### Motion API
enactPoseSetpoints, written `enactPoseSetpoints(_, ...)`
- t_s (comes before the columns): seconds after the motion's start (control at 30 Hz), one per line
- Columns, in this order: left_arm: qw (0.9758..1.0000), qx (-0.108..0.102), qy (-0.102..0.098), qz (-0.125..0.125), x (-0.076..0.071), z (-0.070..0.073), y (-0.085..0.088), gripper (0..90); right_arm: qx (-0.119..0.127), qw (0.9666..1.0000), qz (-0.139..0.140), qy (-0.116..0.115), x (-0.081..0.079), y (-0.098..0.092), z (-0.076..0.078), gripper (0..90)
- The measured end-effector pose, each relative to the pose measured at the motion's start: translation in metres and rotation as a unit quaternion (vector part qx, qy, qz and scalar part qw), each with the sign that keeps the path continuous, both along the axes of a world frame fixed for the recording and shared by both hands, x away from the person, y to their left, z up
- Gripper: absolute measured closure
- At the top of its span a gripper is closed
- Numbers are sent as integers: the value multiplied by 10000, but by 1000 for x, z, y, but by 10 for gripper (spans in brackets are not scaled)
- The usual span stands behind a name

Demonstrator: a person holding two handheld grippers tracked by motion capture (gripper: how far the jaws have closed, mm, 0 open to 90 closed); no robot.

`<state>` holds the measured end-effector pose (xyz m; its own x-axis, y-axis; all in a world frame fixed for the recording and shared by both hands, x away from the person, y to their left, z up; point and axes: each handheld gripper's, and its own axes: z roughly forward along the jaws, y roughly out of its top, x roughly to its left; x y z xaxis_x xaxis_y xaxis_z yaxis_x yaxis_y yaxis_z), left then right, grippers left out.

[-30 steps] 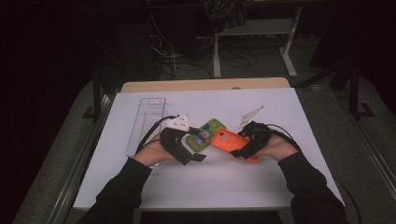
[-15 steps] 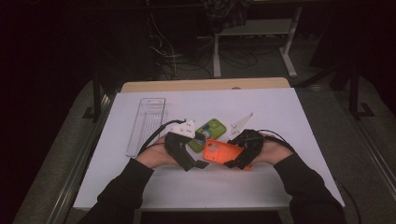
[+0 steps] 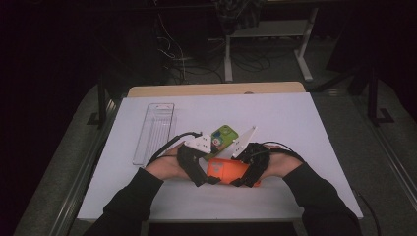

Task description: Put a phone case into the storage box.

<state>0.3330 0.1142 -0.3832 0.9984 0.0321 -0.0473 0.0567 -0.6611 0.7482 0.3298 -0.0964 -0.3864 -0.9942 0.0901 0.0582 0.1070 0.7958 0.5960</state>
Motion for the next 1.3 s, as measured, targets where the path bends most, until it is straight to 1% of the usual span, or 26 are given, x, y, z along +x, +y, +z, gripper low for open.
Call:
enactPoseSetpoints(0.07,10000,33,21,-12,-1,-1,-1,3,1,10000,32,11,-1,1,0,147)
enactPoseSetpoints(0.1,10000,75,53,-25,-2,-2,-1,3,4,9999,95,-43,-2,3,1,147)
enactPoseSetpoints(0.17,9998,143,70,-75,-3,-4,-3,4,15,9999,129,-24,-3,4,2,147)
enactPoseSetpoints(0.23,9997,192,60,-131,-4,-5,-4,3,9,9999,166,-37,-4,6,3,147)
enactPoseSetpoints(0.27,9995,248,57,-179,-5,-7,-5,3,6,9998,193,-51,-5,6,4,147)
enactPoseSetpoints(0.37,9993,295,60,-203,-6,-8,-6,4,45,9997,218,-51,-7,8,5,147)
enactPoseSetpoints(0.4,9992,330,81,-214,-6,-9,-7,4,45,9997,218,-51,-7,8,5,147)
enactPoseSetpoints(0.43,9989,395,44,-247,-6,-9,-7,4,49,9997,240,-61,-7,8,6,147)
enactPoseSetpoints(0.47,9990,377,86,-229,-7,-10,-8,4,49,9997,240,-61,-7,8,6,147)
enactPoseSetpoints(0.5,9987,425,65,-268,-7,-11,-8,4,-7,9999,164,7,-9,8,7,147)
enactPoseSetpoints(0.53,9984,471,57,-298,-7,-11,-8,5,70,9996,259,-85,-8,8,7,147)
enactPoseSetpoints(0.63,9980,537,46,-326,-7,-12,-9,7,79,9995,279,-99,-8,8,7,147)
enactPoseSetpoints(0.7,9976,584,49,-365,-8,-13,-9,36,84,9995,280,-79,-8,8,7,147)
enactPoseSetpoints(0.77,9978,563,79,-333,-9,-14,-9,42,85,9995,293,-97,-9,9,8,147)
enactPoseSetpoints(0.93,9975,592,77,-375,-9,-14,-9,67,93,9994,323,-104,-10,10,9,147)
enactPoseSetpoints(1.07,9970,624,87,-442,-9,-14,-9,136,101,9993,341,-117,-10,9,9,147)
enactPoseSetpoints(1.13,9969,633,69,-463,-9,-14,-9,142,88,9993,334,-129,-9,9,9,147)
enactPoseSetpoints(1.17,9968,642,100,-458,-9,-14,-9,144,86,9993,340,-127,-9,9,9,147)
enactPoseSetpoints(1.3,9969,623,120,-475,-9,-15,-9,152,68,9993,346,-106,-9,9,9,146)
